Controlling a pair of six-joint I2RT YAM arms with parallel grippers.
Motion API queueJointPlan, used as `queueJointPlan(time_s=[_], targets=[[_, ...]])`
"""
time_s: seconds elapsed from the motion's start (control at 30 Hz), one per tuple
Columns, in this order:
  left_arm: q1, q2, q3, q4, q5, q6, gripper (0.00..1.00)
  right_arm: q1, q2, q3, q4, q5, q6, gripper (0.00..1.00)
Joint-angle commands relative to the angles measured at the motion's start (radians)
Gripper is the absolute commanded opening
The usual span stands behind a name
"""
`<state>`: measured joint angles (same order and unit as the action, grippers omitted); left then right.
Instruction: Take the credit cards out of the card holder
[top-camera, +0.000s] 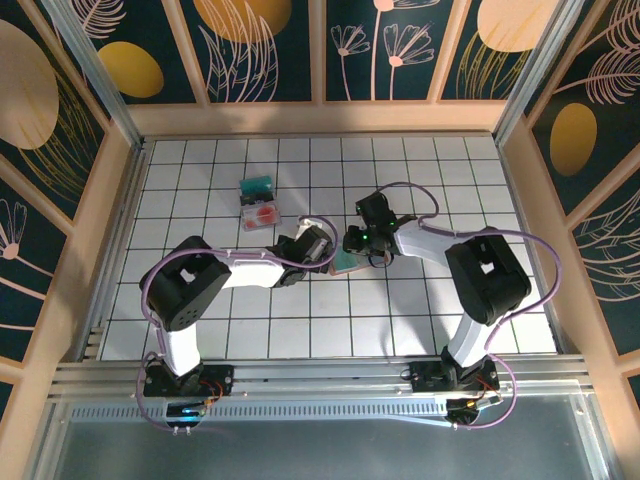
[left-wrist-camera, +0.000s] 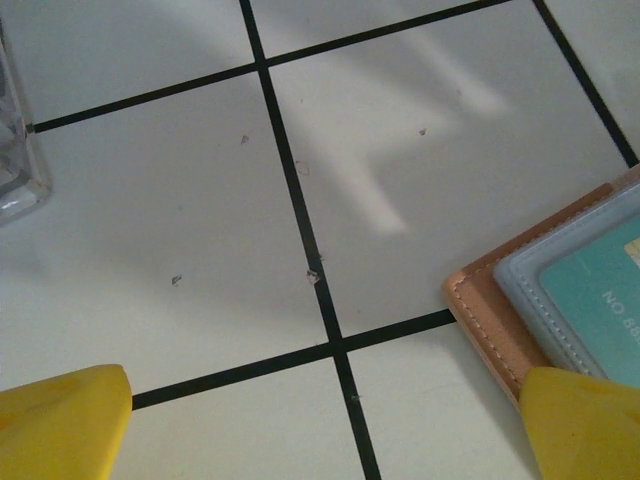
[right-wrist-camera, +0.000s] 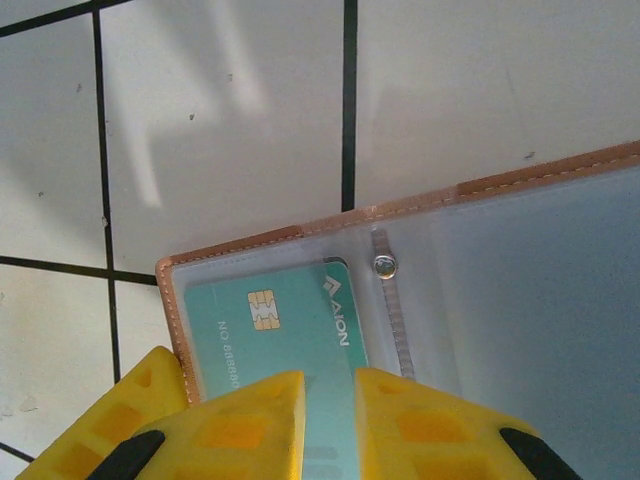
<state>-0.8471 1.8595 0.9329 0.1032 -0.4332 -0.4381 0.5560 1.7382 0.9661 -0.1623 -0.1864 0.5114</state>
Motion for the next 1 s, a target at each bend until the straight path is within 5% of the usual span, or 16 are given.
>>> queueJointPlan(time_s=[0.0, 0.5, 0.97], targets=[[0.001, 0.022, 0.029, -0.054, -0.041, -0.017, 0.99, -0.003, 0.029, -0.013, 0.021, -0.024, -0.002, 0.21], [0.001, 0.006, 0.012, -0.089, -0.07, -0.017, 0.99, -0.003, 0.035, -0.046, 0.027, -0.042, 0.022, 0.3], [0.0, -0.008, -0.005, -0.1, -0.065, -0.027, 0.99, -0.001, -0.016, -0.089, 0.096, -0.139, 0.06, 0.26]])
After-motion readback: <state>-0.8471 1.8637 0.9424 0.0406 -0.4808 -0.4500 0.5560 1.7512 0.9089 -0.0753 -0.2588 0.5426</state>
